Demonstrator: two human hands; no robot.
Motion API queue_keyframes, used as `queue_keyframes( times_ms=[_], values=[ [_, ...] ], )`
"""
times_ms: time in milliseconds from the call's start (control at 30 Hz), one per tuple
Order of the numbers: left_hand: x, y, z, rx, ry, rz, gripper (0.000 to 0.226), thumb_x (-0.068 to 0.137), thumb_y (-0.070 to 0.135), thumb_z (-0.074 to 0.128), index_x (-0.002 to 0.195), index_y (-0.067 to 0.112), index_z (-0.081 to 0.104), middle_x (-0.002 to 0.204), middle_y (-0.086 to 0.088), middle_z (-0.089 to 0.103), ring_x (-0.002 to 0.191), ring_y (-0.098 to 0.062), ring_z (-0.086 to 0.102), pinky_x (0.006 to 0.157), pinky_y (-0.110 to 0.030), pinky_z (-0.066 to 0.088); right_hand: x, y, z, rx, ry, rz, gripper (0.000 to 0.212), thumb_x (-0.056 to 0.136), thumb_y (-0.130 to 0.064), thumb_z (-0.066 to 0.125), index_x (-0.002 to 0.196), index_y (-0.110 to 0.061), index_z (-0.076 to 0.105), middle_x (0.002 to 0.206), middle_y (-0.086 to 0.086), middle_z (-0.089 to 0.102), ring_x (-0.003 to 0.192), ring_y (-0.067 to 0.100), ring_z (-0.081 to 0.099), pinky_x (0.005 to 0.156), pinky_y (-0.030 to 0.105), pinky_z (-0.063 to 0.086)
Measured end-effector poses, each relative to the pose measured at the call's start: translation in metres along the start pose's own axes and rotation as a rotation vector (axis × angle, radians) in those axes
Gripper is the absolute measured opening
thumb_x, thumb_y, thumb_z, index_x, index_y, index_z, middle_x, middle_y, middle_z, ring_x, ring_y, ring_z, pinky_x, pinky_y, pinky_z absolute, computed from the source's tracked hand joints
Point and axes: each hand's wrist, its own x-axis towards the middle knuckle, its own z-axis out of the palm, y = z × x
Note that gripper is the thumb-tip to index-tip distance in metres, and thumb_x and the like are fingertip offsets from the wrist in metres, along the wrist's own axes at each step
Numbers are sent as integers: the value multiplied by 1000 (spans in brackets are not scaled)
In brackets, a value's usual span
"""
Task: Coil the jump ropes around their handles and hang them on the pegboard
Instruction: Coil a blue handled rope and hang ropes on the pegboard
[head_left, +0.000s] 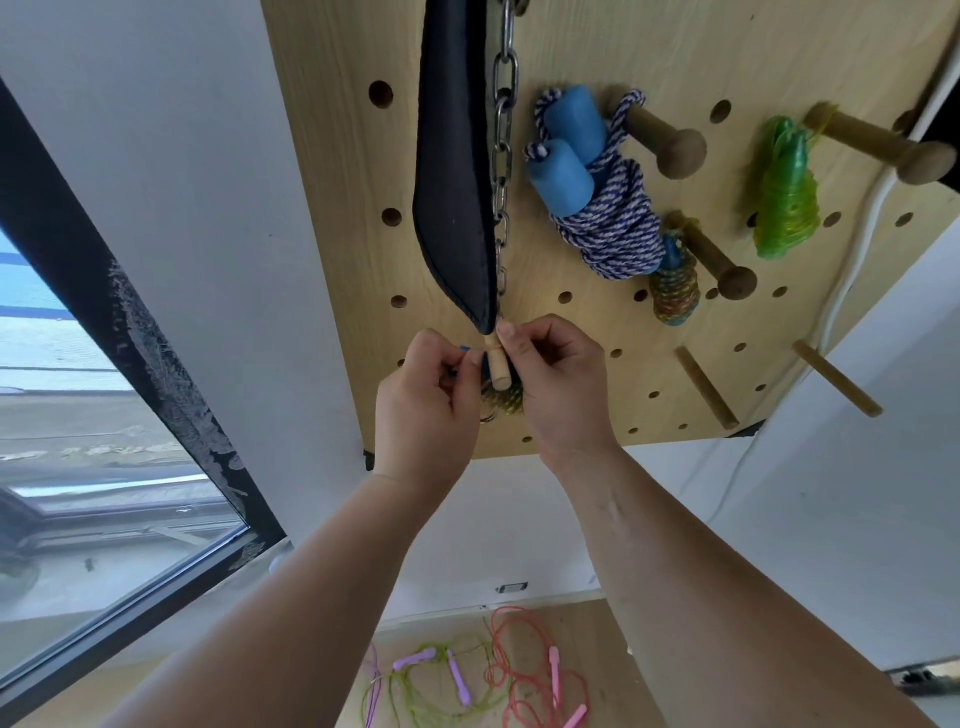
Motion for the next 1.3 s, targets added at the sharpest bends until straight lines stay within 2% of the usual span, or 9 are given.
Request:
queue_keyframes(
  times_ms=[100,200,367,500,700,800,900,1067,1300],
  values=[
    [14,-2,3,33,5,-33,32,98,15,64,75,24,44,55,11,49,51,-11,49,44,-18,34,2,-1,1,-43,19,-44,22,96,-15,67,81,0,67,64,-3,66,60,5,60,58,20,52],
    [23,-3,1,88,-10,-11,40,98,18,64,73,34,38,55,12,49,51,-13,48,45,-16,34,0,1,-11,-115,-54,-72,15,99,-12,63,92,-2,73,77,-4,71,72,4,66,67,19,53],
    [19,-5,-8,98,-133,-10,19,98,19,64,94,33,52,62,7,63,56,-8,61,49,-14,45,-1,5,-20,-279,-116,-119,12,94,-7,68,101,-12,76,88,-3,76,82,12,73,74,23,58],
    [5,1,3,99,-138,-40,27,96,9,62,121,17,65,61,3,64,56,-13,61,59,-35,56,-5,9,-12,-334,-64,-112,12,95,-13,67,91,-23,72,83,-7,73,79,11,70,71,25,57],
    [11,4,10,81,-97,-152,9,96,16,66,96,22,71,68,13,65,65,-5,63,55,-14,46,-1,10,-7,-360,-46,-107,8,98,-16,64,94,-19,69,86,-9,71,82,8,68,75,28,57],
    [4,5,16,-19,-27,-334,12,96,26,68,84,26,69,71,11,69,67,-5,65,60,-23,51,-7,16,-1,-305,-22,-93,9,99,-20,63,93,-27,66,89,-8,71,87,12,68,80,37,59],
    [-6,10,20,-212,74,-578,25,96,33,68,77,17,70,65,8,67,60,-7,61,59,-29,51,-15,22,5,-285,26,-91,17,99,-24,63,90,-37,59,91,-6,69,88,11,67,78,32,57],
    [-23,25,16,-562,64,-930,44,101,50,52,79,15,68,74,-4,65,66,-16,65,63,-35,57,-26,30,11,-231,91,-47,7,101,-20,59,95,-25,59,84,-10,66,79,7,66,71,27,57],
    [-27,25,5,-586,-40,-804,36,104,31,52,86,3,65,72,-8,61,68,-22,60,59,-37,50,-31,27,11,-202,27,-55,2,100,-19,57,98,-20,58,88,-3,65,79,13,64,72,28,56]
  ],
)
